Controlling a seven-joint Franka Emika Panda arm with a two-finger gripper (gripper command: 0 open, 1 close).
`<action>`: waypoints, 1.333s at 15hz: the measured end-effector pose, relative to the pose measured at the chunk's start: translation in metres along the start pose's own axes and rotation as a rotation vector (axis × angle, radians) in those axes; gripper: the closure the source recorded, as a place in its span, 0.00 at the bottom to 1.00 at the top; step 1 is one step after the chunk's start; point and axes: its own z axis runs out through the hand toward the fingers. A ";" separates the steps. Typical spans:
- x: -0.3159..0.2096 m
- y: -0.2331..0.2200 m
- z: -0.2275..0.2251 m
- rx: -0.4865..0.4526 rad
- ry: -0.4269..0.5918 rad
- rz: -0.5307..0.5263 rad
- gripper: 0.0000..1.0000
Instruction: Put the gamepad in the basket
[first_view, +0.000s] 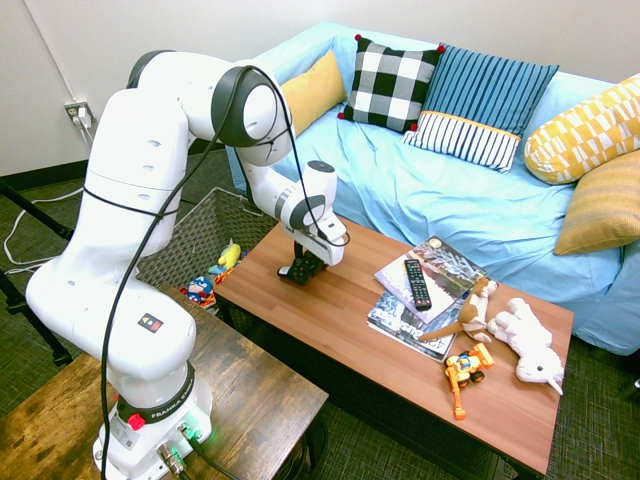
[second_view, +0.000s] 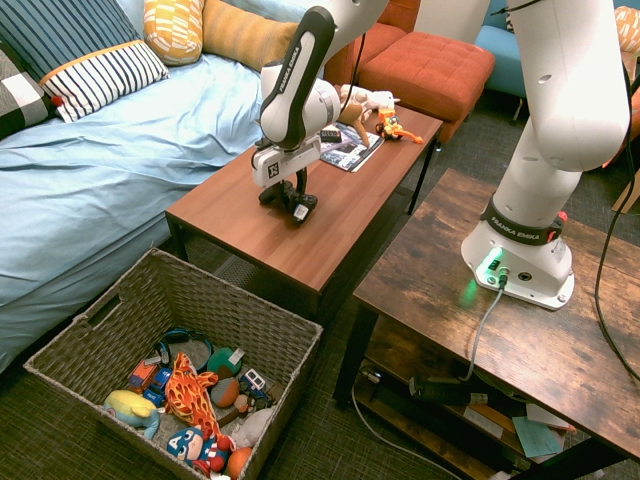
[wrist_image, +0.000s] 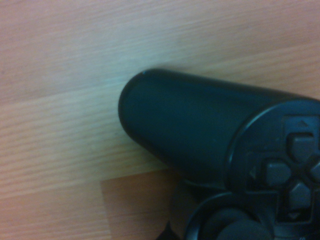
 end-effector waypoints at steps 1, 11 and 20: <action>0.002 0.001 -0.004 0.006 -0.002 0.001 1.00; -0.117 -0.087 -0.108 0.052 0.080 -0.143 1.00; -0.239 -0.176 -0.060 0.022 0.059 -0.265 1.00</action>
